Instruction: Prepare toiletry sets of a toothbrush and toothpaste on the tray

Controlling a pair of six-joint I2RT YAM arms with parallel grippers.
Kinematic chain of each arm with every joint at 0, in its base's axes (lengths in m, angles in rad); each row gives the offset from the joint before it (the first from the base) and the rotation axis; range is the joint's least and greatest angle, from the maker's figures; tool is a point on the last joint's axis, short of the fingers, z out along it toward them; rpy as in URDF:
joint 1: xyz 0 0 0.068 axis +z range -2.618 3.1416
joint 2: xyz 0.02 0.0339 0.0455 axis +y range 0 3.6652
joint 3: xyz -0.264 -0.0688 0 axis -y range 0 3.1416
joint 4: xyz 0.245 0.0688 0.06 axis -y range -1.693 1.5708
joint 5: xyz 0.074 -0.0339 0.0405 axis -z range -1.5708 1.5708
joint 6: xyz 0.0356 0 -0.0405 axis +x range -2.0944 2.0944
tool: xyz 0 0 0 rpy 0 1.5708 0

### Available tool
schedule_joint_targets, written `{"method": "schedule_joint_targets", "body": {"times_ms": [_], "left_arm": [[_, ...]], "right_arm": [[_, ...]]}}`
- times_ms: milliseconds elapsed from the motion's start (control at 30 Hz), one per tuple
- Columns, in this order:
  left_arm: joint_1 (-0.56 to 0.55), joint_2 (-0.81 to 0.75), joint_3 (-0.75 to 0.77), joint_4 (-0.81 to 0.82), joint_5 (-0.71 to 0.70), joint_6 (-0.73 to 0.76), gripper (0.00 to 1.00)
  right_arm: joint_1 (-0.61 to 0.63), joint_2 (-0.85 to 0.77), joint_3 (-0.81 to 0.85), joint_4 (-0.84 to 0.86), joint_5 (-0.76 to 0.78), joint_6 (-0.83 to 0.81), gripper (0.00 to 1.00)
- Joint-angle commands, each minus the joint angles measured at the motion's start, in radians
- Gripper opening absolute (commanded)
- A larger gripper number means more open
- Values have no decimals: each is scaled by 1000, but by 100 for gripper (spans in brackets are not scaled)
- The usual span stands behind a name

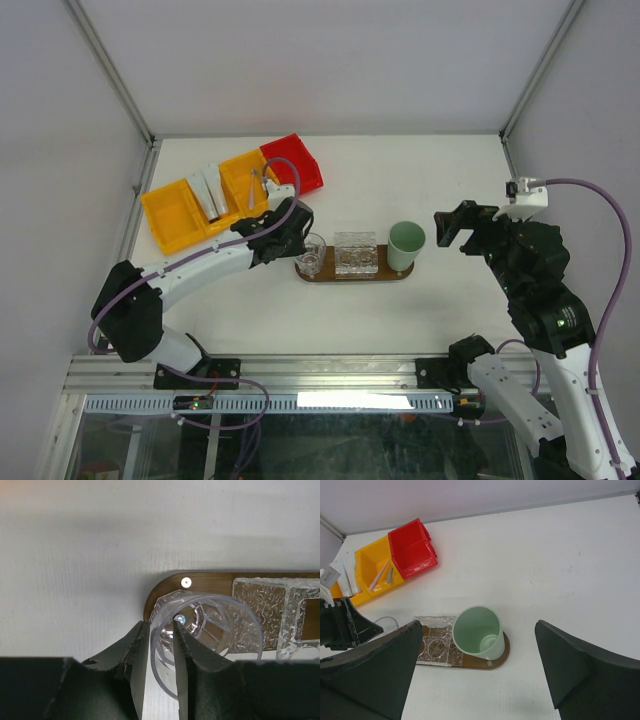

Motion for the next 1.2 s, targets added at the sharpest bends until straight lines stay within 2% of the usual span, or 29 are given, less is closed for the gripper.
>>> {"method": "schedule_joint_targets", "body": {"times_ms": [0,100,267,567,700,800,900,1133,1167], "left_arm": [[-8,-41,19,47,18,7,31],[-9,-84,28,34,10,18,36],[-9,-176,28,28,7,40,60],[12,-270,87,-42,-10,99,84],[109,-329,58,-46,66,114,95],[198,-370,28,-41,124,143,99],[279,-401,16,-48,150,188,99],[572,-401,15,-56,270,281,99],[587,-394,20,-57,272,286,99]], "right_arm": [[-4,3,11,57,-17,-7,99],[-4,6,13,57,-21,-6,99],[-4,11,13,65,-27,-4,99],[-4,23,12,67,-36,4,99],[-4,33,7,63,-49,5,99],[-4,42,6,59,-59,5,99],[-4,45,2,61,-84,10,99],[-4,67,-10,85,-131,15,99],[-4,73,-10,87,-141,16,99]]}}
